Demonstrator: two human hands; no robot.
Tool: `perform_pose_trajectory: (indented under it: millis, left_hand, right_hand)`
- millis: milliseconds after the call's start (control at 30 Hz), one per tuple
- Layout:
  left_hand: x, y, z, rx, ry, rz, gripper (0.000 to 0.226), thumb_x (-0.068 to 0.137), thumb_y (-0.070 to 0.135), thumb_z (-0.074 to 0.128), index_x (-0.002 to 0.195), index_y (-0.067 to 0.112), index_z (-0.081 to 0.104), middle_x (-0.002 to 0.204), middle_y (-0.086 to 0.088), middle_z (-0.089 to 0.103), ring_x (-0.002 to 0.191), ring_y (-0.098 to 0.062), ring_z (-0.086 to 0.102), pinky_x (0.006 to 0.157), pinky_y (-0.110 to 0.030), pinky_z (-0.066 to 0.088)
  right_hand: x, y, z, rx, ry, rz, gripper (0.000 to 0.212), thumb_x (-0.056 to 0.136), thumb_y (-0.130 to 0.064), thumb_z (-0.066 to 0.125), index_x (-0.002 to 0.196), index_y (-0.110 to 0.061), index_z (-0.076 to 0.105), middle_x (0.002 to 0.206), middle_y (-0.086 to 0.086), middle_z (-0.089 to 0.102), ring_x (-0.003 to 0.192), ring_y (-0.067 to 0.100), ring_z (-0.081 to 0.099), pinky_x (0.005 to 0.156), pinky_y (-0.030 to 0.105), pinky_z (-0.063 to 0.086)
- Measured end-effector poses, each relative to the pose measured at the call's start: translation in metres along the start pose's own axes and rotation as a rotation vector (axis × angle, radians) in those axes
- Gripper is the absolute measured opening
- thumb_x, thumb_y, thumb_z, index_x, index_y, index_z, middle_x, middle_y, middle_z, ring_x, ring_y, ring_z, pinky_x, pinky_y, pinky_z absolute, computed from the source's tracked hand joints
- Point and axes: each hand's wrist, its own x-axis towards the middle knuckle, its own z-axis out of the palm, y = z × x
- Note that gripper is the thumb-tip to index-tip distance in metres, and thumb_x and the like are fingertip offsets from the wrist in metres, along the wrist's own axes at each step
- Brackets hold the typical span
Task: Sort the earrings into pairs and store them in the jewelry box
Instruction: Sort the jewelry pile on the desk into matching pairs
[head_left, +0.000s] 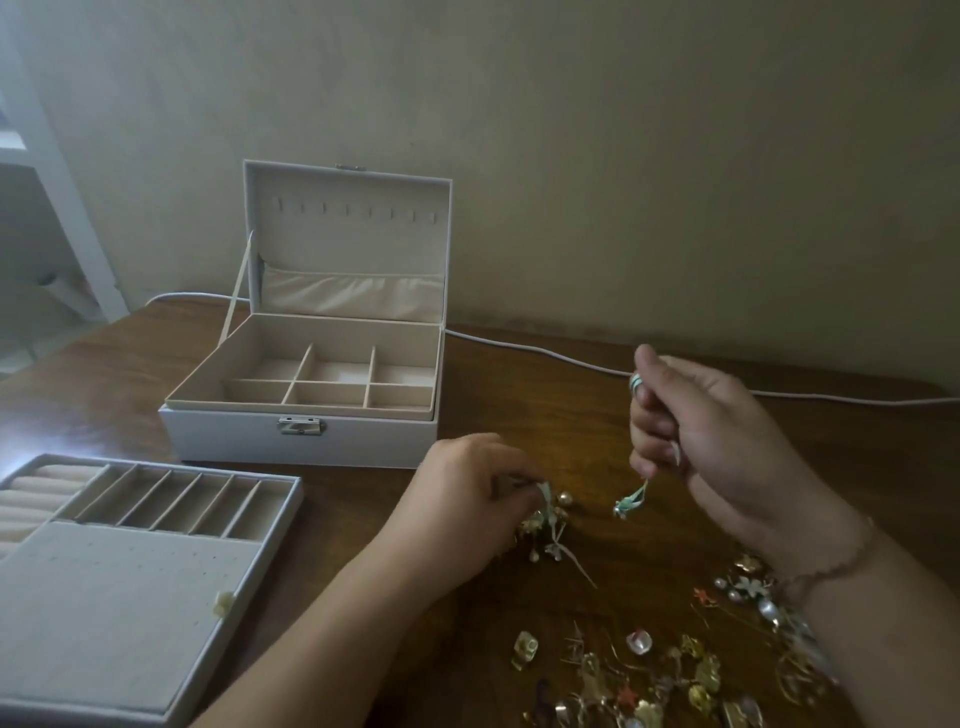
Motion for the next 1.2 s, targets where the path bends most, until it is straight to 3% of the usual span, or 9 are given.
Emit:
perform_pose_trajectory:
  millis: [233,367,467,567,700,800,933,1100,1200]
  left_hand:
    - [-0.002,0.007,-0.018,-0.098,-0.043,0.002,0.011,0.093,0.022,0.065,0.092,0.026,0.075,0.076,0.011,0.069,0.068,0.0,0.064,0.059,-0.013,0.049]
    - [-0.004,0.005,-0.019,0.092,-0.077,0.05,0.016,0.094,0.018,0.061,0.095,0.025,0.076,0.085,0.01,0.071,0.076,-0.002,0.065,0.07,-0.022,0.055]
    - [-0.002,0.005,-0.02,-0.083,-0.144,0.006,0.017,0.095,0.016,0.061,0.097,0.024,0.076,0.083,0.008,0.073,0.075,-0.004,0.069,0.07,-0.024,0.059]
    - [0.0,0.001,-0.022,-0.099,-0.062,-0.062,0.017,0.094,0.015,0.063,0.1,0.026,0.075,0.086,0.008,0.074,0.077,-0.001,0.07,0.074,-0.029,0.061]
    - [0.0,0.0,-0.024,-0.298,-0.005,-0.114,0.019,0.094,0.01,0.062,0.095,0.024,0.074,0.077,0.005,0.072,0.07,-0.008,0.069,0.066,-0.029,0.059]
    - [0.001,-0.002,-0.022,-0.115,0.019,-0.117,0.021,0.095,0.012,0.06,0.091,0.03,0.072,0.081,0.008,0.071,0.073,-0.006,0.069,0.068,-0.025,0.059]
    - [0.002,-0.002,-0.024,-0.676,-0.054,-0.208,0.022,0.098,0.009,0.053,0.091,0.015,0.073,0.085,-0.008,0.07,0.073,-0.018,0.066,0.067,-0.029,0.055]
    - [0.006,-0.006,-0.019,-1.186,-0.132,-0.312,0.025,0.095,0.005,0.043,0.083,0.011,0.064,0.071,-0.009,0.056,0.059,-0.015,0.053,0.058,-0.026,0.05]
    - [0.006,-0.009,-0.015,-1.334,-0.179,-0.33,0.017,0.089,0.005,0.046,0.081,0.011,0.06,0.065,-0.004,0.046,0.055,-0.014,0.048,0.058,-0.026,0.045]
  right_hand:
    - [-0.001,0.005,0.011,-0.166,-0.048,-0.038,0.038,0.091,-0.043,0.052,0.072,-0.01,0.057,0.055,-0.004,0.037,0.05,0.012,0.035,0.05,0.03,0.038]
    - [-0.002,0.009,0.012,-0.173,-0.056,-0.025,0.038,0.089,-0.045,0.052,0.075,-0.01,0.06,0.056,-0.004,0.038,0.051,0.013,0.037,0.052,0.03,0.04]
    - [-0.005,0.01,0.013,-0.185,-0.067,-0.009,0.04,0.085,-0.047,0.052,0.076,-0.01,0.061,0.055,-0.003,0.038,0.052,0.014,0.037,0.053,0.031,0.041]
    - [-0.008,0.01,0.015,-0.272,-0.112,0.006,0.04,0.08,-0.053,0.052,0.075,-0.015,0.066,0.057,0.001,0.041,0.054,0.016,0.042,0.057,0.033,0.043]
    - [-0.012,0.007,0.016,-0.464,-0.132,-0.01,0.026,0.085,-0.046,0.058,0.082,-0.026,0.074,0.057,-0.008,0.057,0.055,0.007,0.054,0.058,0.023,0.047]
    - [-0.014,0.007,0.018,-0.548,-0.159,-0.011,0.012,0.086,-0.033,0.066,0.093,-0.029,0.075,0.075,-0.013,0.07,0.065,0.002,0.061,0.063,0.022,0.053]
    - [-0.015,0.009,0.025,-0.662,-0.238,0.054,0.016,0.086,-0.028,0.068,0.101,-0.032,0.072,0.087,-0.007,0.072,0.082,0.013,0.066,0.074,0.034,0.057]
    - [-0.016,0.017,0.037,-0.741,-0.23,0.035,0.028,0.082,-0.032,0.072,0.109,-0.038,0.066,0.092,-0.007,0.07,0.085,0.01,0.065,0.076,0.032,0.055]
    - [-0.016,0.022,0.038,-0.768,-0.203,0.024,0.044,0.08,-0.033,0.075,0.121,-0.039,0.061,0.086,-0.009,0.063,0.077,0.006,0.06,0.066,0.023,0.05]
